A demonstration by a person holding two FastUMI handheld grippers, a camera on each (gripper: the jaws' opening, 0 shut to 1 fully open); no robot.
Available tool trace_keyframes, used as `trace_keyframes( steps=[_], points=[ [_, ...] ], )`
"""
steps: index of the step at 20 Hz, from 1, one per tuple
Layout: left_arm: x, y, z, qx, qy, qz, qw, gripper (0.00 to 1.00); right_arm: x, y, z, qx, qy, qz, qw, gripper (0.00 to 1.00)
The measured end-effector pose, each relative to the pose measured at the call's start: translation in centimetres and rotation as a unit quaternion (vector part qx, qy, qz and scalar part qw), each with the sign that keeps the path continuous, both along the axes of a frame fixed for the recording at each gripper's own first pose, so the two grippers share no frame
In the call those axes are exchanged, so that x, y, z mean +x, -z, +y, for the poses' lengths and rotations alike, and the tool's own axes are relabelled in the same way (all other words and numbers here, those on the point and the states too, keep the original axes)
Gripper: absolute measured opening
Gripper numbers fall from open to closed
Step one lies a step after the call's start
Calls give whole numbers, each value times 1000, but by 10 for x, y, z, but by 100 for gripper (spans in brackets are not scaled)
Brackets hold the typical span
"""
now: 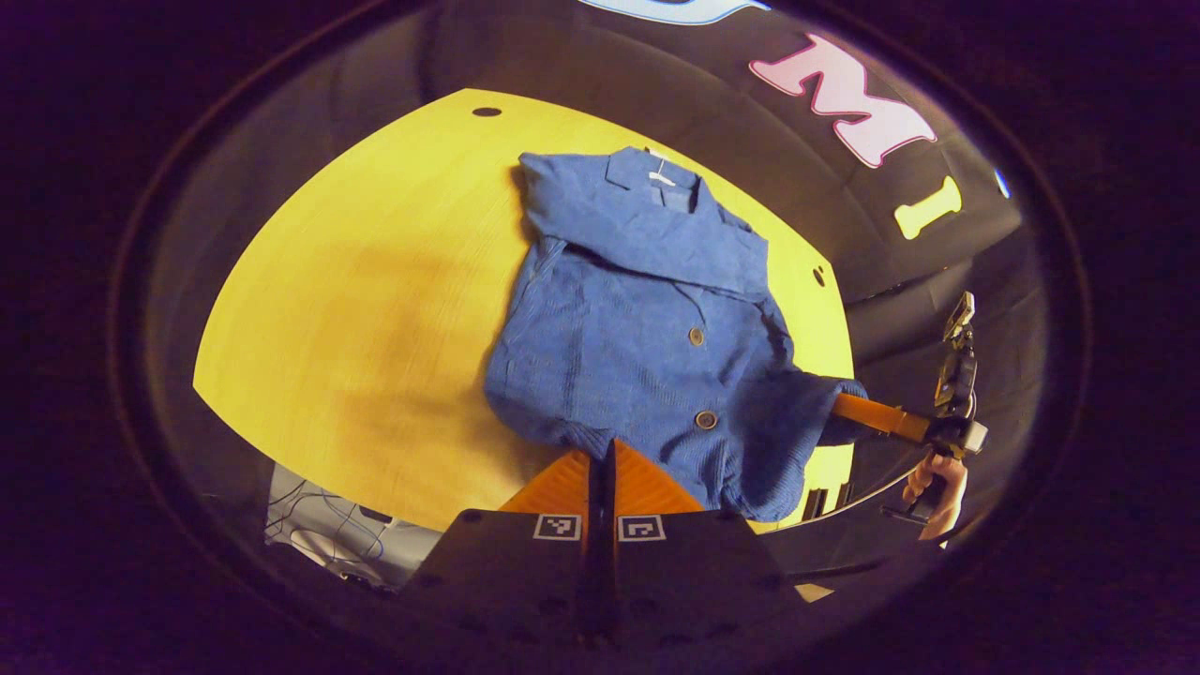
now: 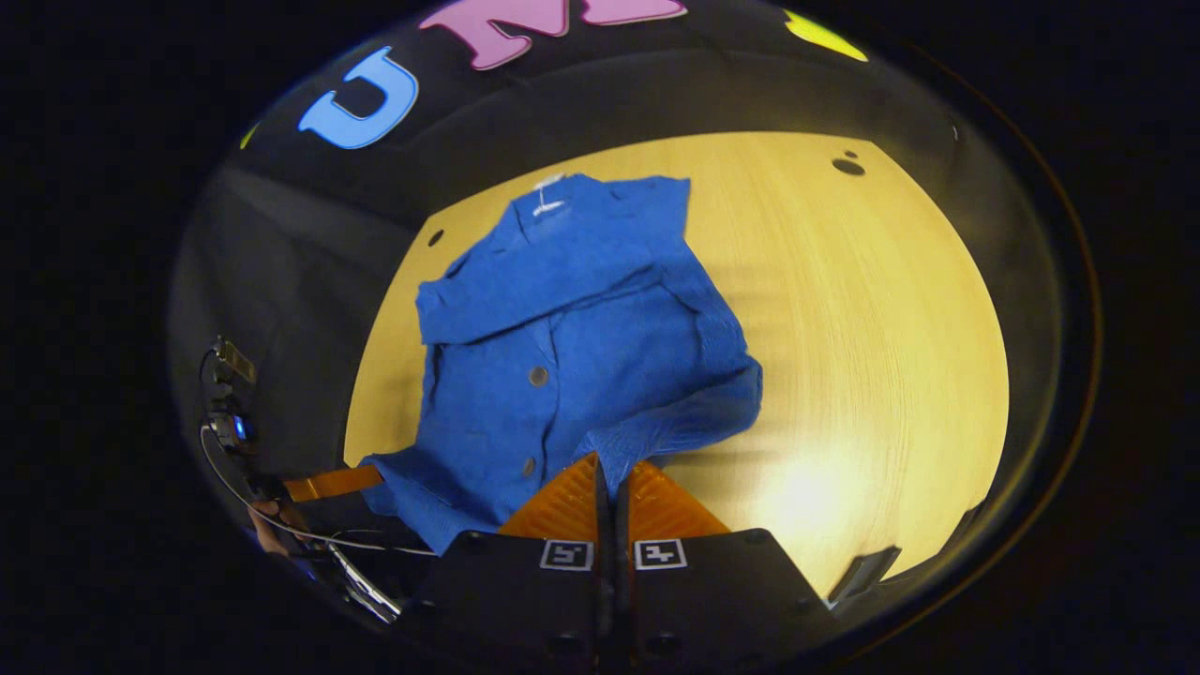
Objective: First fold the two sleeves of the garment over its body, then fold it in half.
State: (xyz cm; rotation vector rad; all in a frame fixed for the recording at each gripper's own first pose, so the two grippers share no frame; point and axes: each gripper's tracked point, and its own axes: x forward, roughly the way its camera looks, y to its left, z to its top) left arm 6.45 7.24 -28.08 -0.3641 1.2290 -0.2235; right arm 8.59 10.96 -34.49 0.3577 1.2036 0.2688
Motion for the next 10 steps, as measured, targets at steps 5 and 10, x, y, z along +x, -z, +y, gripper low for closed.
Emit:
trace_keyframes(
  steps=[5, 10],
  points=[
    [56, -35, 2, -13, -5, -54, 998, 0, 70, -27, 15, 5, 3, -52, 999, 2],
    [123, -59, 18, -13, -25, -88, 996, 0, 158, -38, 11, -51, -10, -132, 990, 1]
  ],
)
